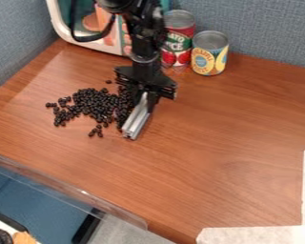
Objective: Sweep into pile
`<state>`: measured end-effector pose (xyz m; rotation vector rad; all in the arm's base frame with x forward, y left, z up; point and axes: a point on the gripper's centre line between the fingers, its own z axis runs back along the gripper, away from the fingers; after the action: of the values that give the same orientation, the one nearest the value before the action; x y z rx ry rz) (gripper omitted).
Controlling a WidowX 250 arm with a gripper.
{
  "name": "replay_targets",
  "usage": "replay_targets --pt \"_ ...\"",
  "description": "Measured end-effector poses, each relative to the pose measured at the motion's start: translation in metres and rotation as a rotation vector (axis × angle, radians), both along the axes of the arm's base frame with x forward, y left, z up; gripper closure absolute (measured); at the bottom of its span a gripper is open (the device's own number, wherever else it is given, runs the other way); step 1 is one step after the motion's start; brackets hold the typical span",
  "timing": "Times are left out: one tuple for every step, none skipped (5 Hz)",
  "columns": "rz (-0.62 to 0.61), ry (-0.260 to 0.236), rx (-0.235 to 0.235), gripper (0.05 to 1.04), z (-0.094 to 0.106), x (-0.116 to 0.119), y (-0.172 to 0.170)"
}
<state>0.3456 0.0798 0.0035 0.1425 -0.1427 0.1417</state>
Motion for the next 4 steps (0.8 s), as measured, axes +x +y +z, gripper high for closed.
replay_targets --pt "0.027 -0.007 0.002 0.74 0.0 -0.003 0.013" --pt "0.06 -0.006 0.003 0.74 0.0 -0.009 0.027" --pt "0.092 -0.006 0.004 0.74 0.0 -0.017 0.04" --pt "0.135 -0.011 0.008 0.74 0.0 -0.024 0.057"
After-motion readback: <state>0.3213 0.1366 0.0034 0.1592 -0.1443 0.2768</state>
